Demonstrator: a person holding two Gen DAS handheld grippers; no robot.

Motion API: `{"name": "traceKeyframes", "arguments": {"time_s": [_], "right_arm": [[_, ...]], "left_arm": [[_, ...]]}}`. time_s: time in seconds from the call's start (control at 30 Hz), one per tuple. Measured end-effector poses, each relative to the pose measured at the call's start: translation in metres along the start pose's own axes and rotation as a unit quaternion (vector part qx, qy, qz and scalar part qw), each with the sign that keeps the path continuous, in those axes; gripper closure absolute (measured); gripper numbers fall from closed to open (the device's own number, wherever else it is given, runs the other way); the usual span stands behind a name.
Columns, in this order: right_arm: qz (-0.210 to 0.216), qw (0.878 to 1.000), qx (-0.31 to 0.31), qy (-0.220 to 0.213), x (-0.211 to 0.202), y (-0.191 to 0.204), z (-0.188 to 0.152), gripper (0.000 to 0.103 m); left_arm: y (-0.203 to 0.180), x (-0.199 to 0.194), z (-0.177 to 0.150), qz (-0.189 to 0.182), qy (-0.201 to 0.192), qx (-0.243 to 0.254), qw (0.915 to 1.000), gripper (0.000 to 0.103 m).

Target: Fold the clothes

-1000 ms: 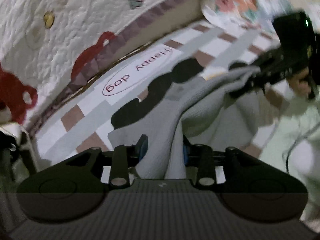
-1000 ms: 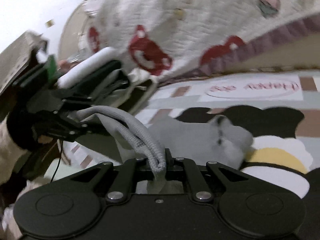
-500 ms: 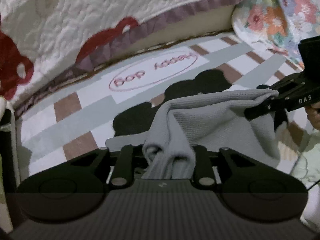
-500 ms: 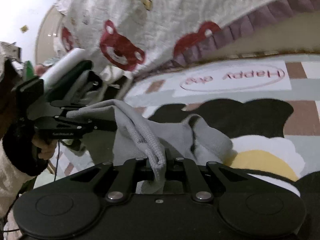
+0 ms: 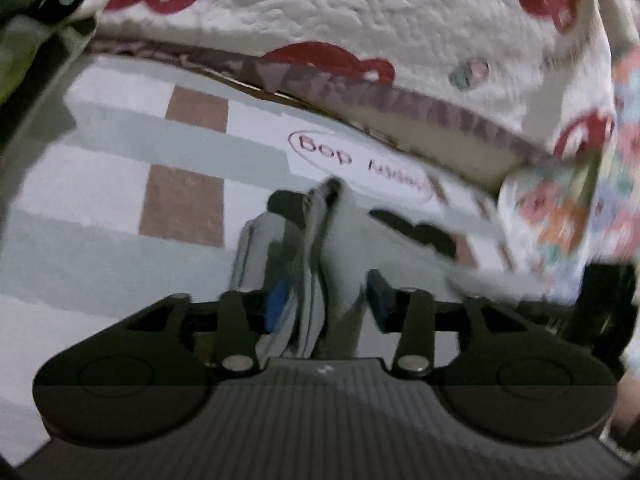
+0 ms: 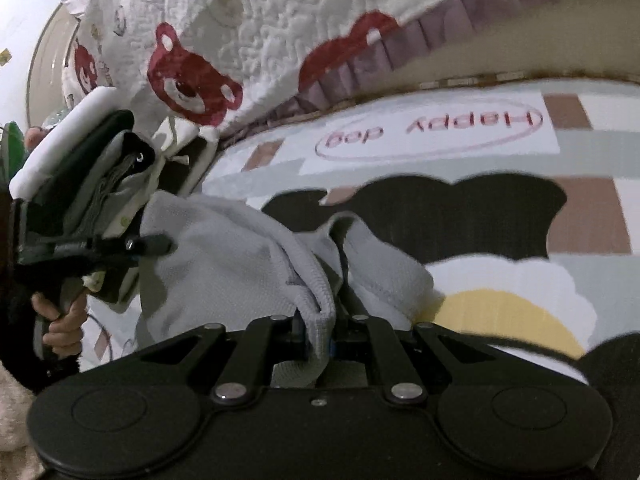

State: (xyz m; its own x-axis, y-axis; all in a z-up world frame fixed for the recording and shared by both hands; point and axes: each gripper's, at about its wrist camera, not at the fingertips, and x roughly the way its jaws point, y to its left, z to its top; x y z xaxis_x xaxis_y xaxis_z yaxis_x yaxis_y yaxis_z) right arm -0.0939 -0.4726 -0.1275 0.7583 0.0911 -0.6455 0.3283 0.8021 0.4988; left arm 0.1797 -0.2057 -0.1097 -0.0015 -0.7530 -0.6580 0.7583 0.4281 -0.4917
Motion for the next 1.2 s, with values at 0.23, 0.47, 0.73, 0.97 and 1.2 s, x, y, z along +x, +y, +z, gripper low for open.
{"name": "traceKeyframes", "arguments": {"time_s": [0.23, 0.47, 0.73, 0.97, 1.2], "right_arm": [[-0.021, 0.999, -0.030, -0.015, -0.001, 0.012, 0.007, 0.094], [-0.024, 0.999, -0.027, -0.039, -0.004, 0.010, 0.016, 0.094], [-0.054, 0.998, -0.010, -0.030, 0.018, -0.013, 0.009, 0.093], [-0.100, 0.993, 0.012, -0.069, 0.005, -0.023, 0.009, 0.083], [-0.129, 0.974, -0.044, -0.179, -0.051, 0.028, -0.009, 0.075]], "left_arm": [[-0.025, 0.018, -0.008, 0.069, 0.025, 0.102, 0.9921, 0.087], [-0.037, 0.012, -0.002, 0.091, -0.008, 0.125, 0.9880, 0.089], [-0.035, 0.031, -0.001, 0.119, -0.019, 0.122, 0.9852, 0.087], [-0.031, 0.031, -0.001, 0.116, -0.017, 0.112, 0.9868, 0.086], [-0.035, 0.032, -0.003, 0.150, -0.042, 0.126, 0.9797, 0.081]]}}
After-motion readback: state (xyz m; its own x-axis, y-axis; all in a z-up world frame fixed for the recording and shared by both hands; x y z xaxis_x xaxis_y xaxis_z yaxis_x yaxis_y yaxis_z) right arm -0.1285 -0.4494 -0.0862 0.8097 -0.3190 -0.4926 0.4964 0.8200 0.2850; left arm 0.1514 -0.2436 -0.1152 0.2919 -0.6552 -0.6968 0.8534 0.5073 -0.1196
